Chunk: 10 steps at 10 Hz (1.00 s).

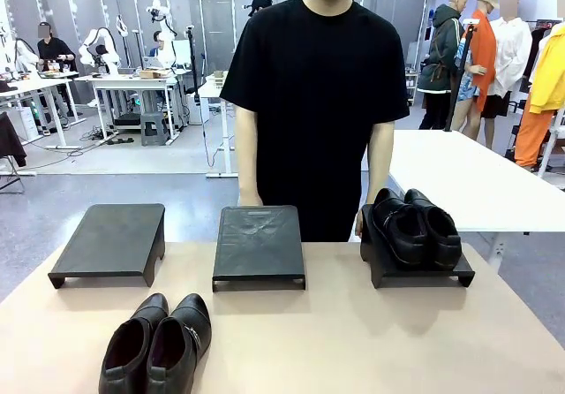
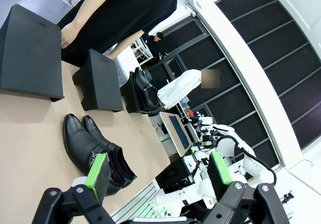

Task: Place the shoes on the stand as instructed by the person.
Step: Pick up another pair of Shoes and place it on the Shoes Stand indicated by the person.

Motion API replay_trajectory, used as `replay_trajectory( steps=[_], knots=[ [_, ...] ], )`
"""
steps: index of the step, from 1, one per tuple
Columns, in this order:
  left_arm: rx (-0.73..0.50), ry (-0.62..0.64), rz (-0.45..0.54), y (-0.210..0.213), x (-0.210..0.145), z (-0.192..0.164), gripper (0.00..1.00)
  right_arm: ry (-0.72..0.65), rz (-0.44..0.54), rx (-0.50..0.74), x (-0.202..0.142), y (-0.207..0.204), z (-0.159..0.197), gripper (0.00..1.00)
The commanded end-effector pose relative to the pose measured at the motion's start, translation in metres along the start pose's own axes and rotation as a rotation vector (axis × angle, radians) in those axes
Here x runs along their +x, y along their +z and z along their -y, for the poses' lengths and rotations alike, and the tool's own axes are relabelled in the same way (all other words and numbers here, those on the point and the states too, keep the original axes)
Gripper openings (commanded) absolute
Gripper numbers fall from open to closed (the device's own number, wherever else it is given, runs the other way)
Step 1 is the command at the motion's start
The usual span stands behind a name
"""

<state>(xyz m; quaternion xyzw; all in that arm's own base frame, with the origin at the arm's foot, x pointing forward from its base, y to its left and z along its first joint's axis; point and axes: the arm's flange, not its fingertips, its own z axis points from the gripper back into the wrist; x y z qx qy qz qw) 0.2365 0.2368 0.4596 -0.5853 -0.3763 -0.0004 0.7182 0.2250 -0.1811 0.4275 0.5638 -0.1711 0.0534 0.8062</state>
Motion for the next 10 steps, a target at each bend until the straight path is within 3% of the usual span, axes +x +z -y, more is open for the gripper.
replay_trajectory(
  steps=[1, 2, 3, 10],
  knots=[
    [-0.012, -0.012, -0.002, 0.002, -0.001, 0.0, 1.0, -0.016, 0.032, 0.035, -0.008, 0.012, 0.028, 1.0],
    [-0.012, -0.012, -0.002, 0.002, -0.001, 0.0, 1.0, -0.026, 0.063, 0.066, -0.005, 0.013, 0.042, 1.0],
    [-0.012, -0.012, -0.002, 0.002, -0.001, 0.0, 1.0, -0.019, 0.019, 0.015, -0.009, 0.006, 0.013, 1.0],
    [-0.012, -0.012, -0.002, 0.002, -0.001, 0.0, 1.0, -0.019, 0.019, 0.015, -0.009, 0.006, 0.013, 1.0]
  ],
)
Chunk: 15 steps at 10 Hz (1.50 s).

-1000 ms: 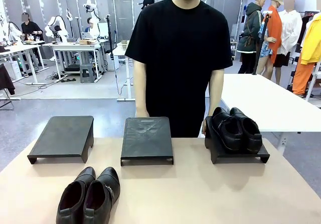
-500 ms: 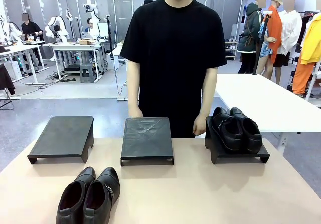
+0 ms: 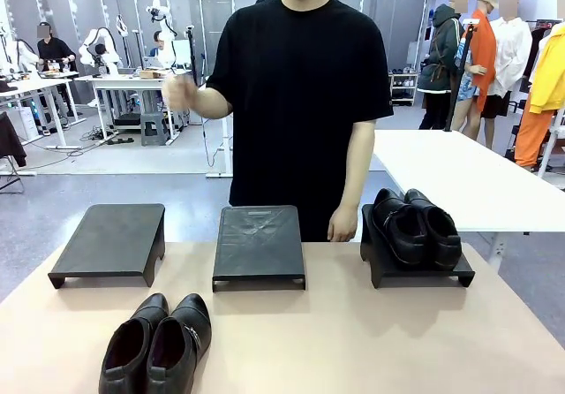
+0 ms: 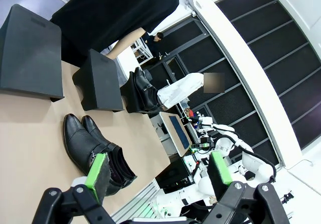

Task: Place the shoes on the stand as instructed by the person.
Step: Pick up another pair of Shoes and place it on the Shoes Stand indicated by the person.

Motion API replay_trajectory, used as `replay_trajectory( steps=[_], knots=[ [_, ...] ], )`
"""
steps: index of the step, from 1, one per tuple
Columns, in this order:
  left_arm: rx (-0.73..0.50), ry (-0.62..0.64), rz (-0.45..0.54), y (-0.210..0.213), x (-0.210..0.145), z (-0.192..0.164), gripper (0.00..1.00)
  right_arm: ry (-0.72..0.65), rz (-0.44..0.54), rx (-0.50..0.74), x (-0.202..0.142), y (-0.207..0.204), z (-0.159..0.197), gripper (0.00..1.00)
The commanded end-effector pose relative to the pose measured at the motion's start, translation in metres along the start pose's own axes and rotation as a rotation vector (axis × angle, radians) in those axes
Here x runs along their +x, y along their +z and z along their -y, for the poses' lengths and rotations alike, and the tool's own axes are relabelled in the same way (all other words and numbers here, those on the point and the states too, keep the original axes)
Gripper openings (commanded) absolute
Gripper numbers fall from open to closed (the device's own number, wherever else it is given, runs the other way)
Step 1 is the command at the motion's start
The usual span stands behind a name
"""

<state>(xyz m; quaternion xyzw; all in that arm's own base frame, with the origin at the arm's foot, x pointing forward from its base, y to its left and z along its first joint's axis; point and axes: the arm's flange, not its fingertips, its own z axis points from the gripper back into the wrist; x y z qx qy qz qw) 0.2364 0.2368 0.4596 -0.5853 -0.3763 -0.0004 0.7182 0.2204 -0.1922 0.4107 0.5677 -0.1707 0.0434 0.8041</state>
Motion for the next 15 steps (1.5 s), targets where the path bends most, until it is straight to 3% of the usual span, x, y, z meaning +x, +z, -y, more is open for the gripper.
replay_trajectory(
  steps=[1, 15],
  knots=[
    [-0.012, -0.012, -0.002, 0.0019, -0.0006, -0.0001, 1.0, -0.001, 0.007, 0.009, -0.0002, -0.0001, -0.005, 1.0],
    [-0.012, -0.012, -0.002, 0.0019, -0.0006, -0.0001, 1.0, -0.001, 0.007, 0.009, -0.0002, -0.0001, -0.005, 1.0]
  ],
)
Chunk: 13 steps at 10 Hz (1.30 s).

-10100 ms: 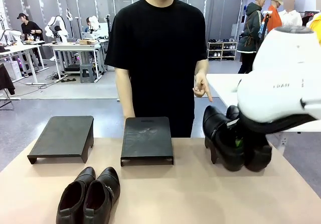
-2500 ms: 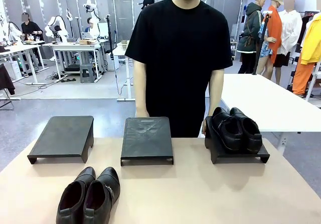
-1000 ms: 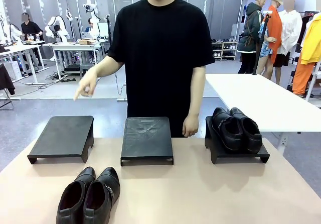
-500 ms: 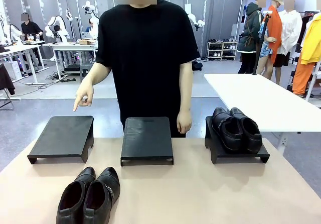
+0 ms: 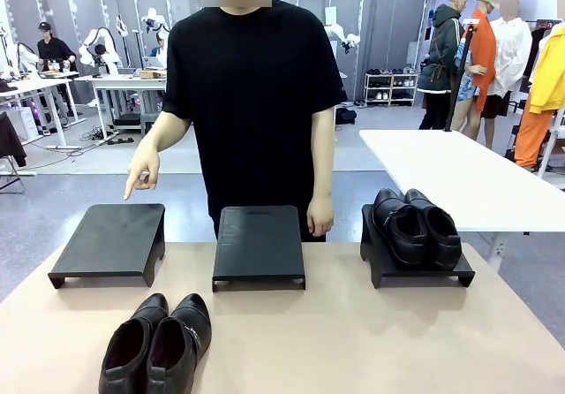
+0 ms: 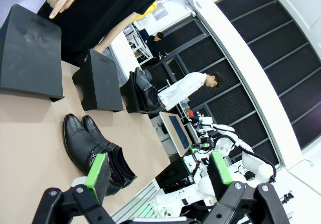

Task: Place the shoes on the stand as instructed by the person.
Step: Pick up another pair of Shoes and place it on the Shoes Stand indicated by the person.

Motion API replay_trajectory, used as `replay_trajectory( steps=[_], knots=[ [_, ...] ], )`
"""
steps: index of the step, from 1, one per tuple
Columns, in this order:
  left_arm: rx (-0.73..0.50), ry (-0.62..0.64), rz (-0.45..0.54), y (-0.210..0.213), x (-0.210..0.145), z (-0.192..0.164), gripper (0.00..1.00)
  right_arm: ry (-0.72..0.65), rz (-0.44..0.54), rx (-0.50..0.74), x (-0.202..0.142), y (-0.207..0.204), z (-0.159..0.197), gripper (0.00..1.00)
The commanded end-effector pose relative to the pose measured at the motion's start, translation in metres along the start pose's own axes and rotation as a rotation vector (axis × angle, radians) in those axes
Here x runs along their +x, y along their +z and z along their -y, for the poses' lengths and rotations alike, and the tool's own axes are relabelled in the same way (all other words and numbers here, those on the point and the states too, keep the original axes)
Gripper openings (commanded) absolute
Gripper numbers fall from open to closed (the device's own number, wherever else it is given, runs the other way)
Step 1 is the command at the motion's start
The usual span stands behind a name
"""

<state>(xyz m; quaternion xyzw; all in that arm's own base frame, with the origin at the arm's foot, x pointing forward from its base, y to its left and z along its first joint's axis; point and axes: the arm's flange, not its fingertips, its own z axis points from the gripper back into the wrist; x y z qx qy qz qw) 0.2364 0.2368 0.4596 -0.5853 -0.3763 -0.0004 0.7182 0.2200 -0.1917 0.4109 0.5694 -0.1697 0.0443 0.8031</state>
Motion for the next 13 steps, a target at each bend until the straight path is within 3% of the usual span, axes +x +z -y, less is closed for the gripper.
replay_trajectory(
  steps=[1, 3, 4, 5, 6, 8, 10, 12, 13],
  knots=[
    [-0.012, -0.012, -0.002, 0.002, -0.001, 0.0, 1.0, -0.001, 0.009, 0.005, 0.0, 0.0, -0.005, 1.0],
    [0.0, 0.0, 0.0, 0.0, 0.0, 0.0, 1.0, -0.001, 0.009, 0.005, 0.0, 0.0, -0.005, 1.0],
    [0.091, 0.038, -0.083, -0.015, 0.004, 0.021, 1.0, -0.001, 0.009, 0.005, 0.0, 0.0, -0.005, 1.0],
    [0.087, -0.006, -0.149, -0.034, 0.007, 0.048, 1.0, -0.001, 0.009, 0.005, 0.0, 0.0, -0.005, 1.0],
    [0.111, -0.053, -0.24, -0.06, 0.009, 0.07, 1.0, -0.001, 0.009, 0.005, 0.0, 0.0, -0.005, 1.0],
    [0.224, -0.026, -0.452, -0.128, 0.014, 0.102, 1.0, -0.001, 0.009, 0.005, 0.0, 0.0, -0.005, 1.0],
    [0.337, -0.05, -0.648, -0.207, -0.004, 0.126, 1.0, -0.001, 0.009, 0.005, 0.0, 0.0, -0.005, 1.0],
    [0.535, -0.117, -0.735, -0.262, -0.024, 0.132, 1.0, -0.001, 0.009, 0.005, 0.0, 0.0, -0.005, 1.0],
    [0.559, -0.129, -0.767, -0.279, -0.036, 0.133, 1.0, -0.001, 0.009, 0.005, 0.0, 0.0, -0.005, 1.0]
  ],
)
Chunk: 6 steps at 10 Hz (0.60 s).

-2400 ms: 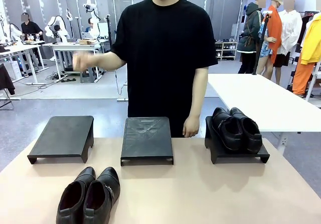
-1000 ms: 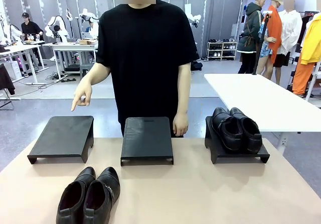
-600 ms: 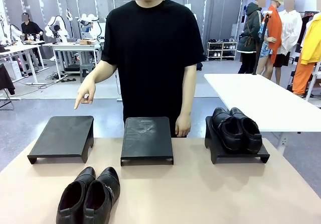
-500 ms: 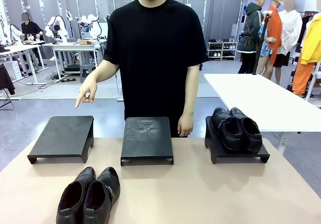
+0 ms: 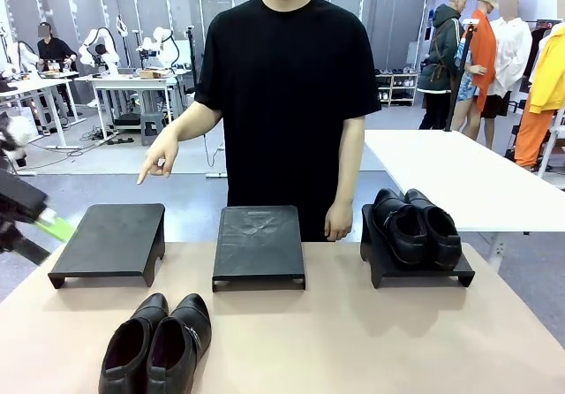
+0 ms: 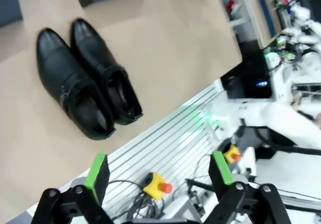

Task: Place the shoes on the stand as instructed by the person.
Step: Pick up another pair of Shoes and place it on the Shoes Stand indicated by the person.

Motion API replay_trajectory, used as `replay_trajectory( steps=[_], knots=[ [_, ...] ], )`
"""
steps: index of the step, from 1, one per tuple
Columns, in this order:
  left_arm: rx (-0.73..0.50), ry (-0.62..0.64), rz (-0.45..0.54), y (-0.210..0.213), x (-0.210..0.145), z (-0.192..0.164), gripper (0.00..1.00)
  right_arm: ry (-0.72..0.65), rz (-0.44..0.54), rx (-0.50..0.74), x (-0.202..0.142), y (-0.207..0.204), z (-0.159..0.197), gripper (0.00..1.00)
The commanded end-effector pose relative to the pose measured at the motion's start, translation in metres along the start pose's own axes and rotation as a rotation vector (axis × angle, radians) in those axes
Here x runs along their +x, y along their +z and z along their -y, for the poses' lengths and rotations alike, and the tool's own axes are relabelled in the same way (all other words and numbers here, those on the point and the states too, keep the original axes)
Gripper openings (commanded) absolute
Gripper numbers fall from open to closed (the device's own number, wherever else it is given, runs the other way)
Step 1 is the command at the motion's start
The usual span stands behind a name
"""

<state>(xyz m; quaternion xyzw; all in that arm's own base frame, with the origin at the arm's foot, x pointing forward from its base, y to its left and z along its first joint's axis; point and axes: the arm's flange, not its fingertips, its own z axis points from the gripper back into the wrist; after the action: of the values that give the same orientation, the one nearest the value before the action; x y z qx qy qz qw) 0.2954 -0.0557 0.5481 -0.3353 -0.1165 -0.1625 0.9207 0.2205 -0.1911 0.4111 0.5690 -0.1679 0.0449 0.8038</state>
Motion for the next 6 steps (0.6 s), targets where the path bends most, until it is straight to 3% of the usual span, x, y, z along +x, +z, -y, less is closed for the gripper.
replay_trajectory(
  steps=[1, 3, 4, 6],
  knots=[
    [0.1, 0.018, -0.056, -0.022, 0.006, 0.001, 1.0, 0.0, 0.013, 0.006, 0.0, 0.001, -0.004, 1.0],
    [0.171, 0.065, -0.111, -0.068, 0.006, 0.01, 1.0, 0.0, 0.013, 0.006, 0.0, 0.001, -0.004, 1.0],
    [0.24, 0.079, -0.107, -0.088, 0.006, 0.01, 1.0, 0.0, 0.013, 0.006, 0.0, 0.001, -0.004, 1.0],
    [0.259, 0.124, -0.057, -0.12, 0.005, 0.014, 1.0, 0.0, 0.013, 0.006, 0.0, 0.001, -0.004, 1.0]
  ],
)
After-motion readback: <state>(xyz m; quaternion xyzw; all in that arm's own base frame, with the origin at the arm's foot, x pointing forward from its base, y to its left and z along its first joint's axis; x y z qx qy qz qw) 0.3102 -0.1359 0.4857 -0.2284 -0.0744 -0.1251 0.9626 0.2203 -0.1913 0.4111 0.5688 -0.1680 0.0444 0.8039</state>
